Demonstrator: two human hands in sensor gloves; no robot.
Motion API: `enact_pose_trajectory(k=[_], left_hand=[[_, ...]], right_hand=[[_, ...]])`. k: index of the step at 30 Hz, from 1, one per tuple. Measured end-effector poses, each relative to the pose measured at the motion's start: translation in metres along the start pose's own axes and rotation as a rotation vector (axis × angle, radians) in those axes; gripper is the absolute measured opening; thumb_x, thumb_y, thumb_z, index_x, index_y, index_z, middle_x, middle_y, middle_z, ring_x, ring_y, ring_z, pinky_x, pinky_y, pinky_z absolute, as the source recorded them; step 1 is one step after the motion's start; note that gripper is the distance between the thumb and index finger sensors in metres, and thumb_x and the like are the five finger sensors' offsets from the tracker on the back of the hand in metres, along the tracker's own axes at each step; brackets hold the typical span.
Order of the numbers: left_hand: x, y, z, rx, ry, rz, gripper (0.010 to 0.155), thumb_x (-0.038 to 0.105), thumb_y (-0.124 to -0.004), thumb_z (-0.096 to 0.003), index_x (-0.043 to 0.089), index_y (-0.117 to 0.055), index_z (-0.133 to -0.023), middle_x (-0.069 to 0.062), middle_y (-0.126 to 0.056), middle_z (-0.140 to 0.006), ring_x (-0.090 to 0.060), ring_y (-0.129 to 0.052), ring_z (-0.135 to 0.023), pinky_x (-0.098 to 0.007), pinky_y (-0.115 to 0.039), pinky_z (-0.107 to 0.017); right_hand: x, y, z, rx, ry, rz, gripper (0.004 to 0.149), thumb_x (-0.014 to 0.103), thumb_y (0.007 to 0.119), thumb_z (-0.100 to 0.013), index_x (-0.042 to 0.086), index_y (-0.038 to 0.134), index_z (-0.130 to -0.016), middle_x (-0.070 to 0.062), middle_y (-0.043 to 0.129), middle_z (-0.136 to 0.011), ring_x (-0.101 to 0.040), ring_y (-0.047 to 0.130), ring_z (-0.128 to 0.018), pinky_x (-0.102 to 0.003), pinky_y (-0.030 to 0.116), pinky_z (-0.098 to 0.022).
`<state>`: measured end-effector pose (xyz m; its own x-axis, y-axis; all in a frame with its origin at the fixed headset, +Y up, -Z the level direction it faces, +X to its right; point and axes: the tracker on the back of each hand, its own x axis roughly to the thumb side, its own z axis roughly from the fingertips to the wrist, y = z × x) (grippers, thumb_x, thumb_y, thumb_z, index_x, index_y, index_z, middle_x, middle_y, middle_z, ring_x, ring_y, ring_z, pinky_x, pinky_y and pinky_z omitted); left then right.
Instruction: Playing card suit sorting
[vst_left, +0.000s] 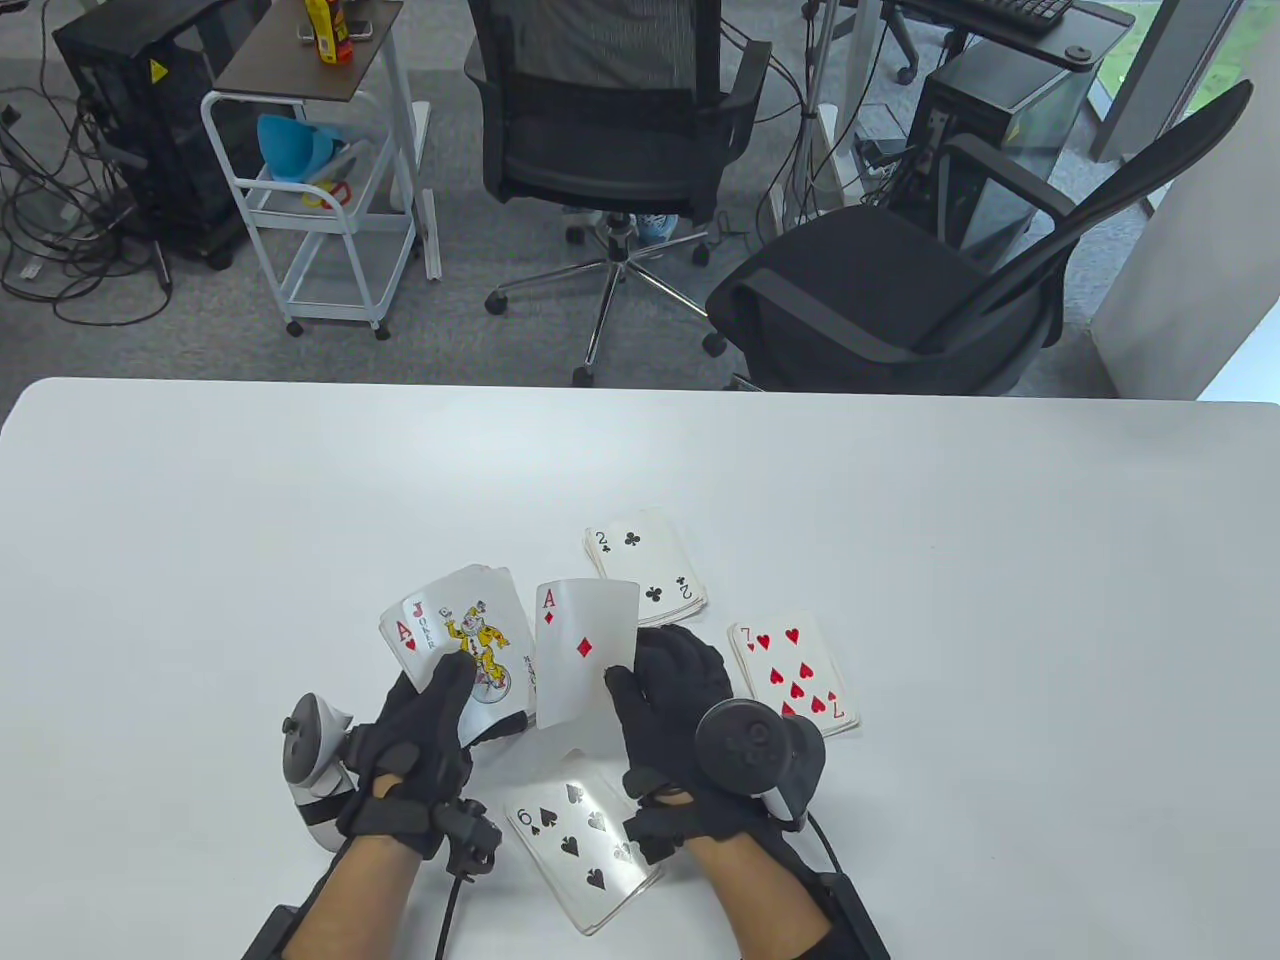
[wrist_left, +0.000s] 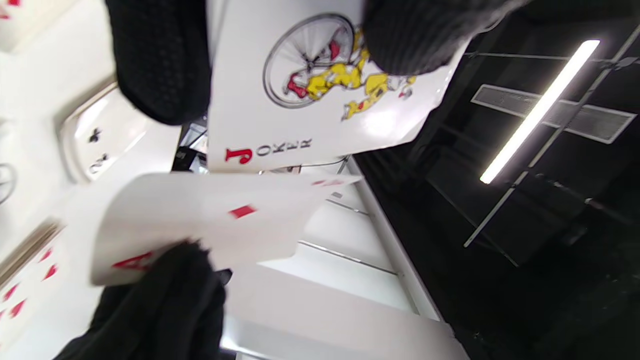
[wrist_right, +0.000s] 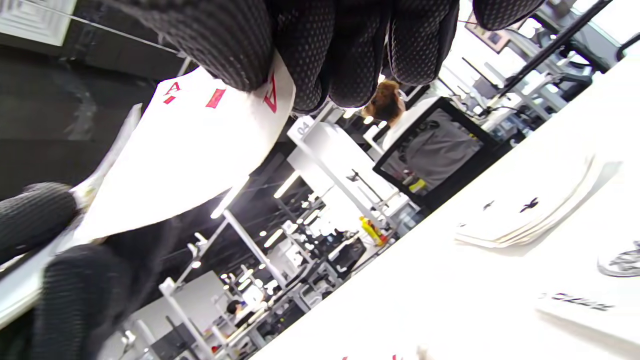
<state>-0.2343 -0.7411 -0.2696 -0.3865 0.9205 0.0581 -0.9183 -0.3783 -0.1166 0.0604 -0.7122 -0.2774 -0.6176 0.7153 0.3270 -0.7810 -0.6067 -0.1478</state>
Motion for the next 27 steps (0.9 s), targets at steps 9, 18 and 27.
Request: enact_pose_trajectory(k=[9, 18, 27], left_hand=[[0.014, 0.008, -0.002, 0.022, -0.052, -0.009, 0.05, 0.051, -0.077, -0.0583, 0.027, -0.069, -0.102, 0.002, -0.087, -0.096, -0.027, -0.097, -0.08, -0.04, -0.092, -0.051], [0.02, 0.012, -0.002, 0.042, -0.087, 0.046, 0.051, 0.051, -0.076, -0.0583, 0.025, -0.069, -0.102, 0.002, -0.088, -0.095, -0.027, -0.098, -0.079, -0.04, -0.093, -0.05], [0.024, 0.023, -0.001, 0.089, -0.106, 0.072, 0.051, 0.051, -0.076, -0.0583, 0.025, -0.068, -0.102, 0.002, -0.088, -0.095, -0.027, -0.098, -0.079, -0.04, -0.093, -0.051]], right_hand=[[0.0, 0.025, -0.02, 0.298, 0.119, 0.178, 0.038, 0.033, 0.083, -0.057, 0.008, 0.084, -0.085, -0.023, 0.056, -0.108, -0.055, 0.036, -0.103, -0.076, 0.029, -0.067], [0.034, 0.077, -0.067, 0.51, 0.145, 0.312, 0.038, 0.033, 0.087, -0.056, 0.007, 0.086, -0.084, -0.024, 0.055, -0.109, -0.055, 0.031, -0.104, -0.076, 0.027, -0.066], [0.038, 0.142, -0.077, 0.522, 0.101, 0.726, 0.042, 0.038, 0.09, -0.054, 0.008, 0.081, -0.082, -0.023, 0.055, -0.109, -0.054, 0.031, -0.103, -0.076, 0.026, -0.066]])
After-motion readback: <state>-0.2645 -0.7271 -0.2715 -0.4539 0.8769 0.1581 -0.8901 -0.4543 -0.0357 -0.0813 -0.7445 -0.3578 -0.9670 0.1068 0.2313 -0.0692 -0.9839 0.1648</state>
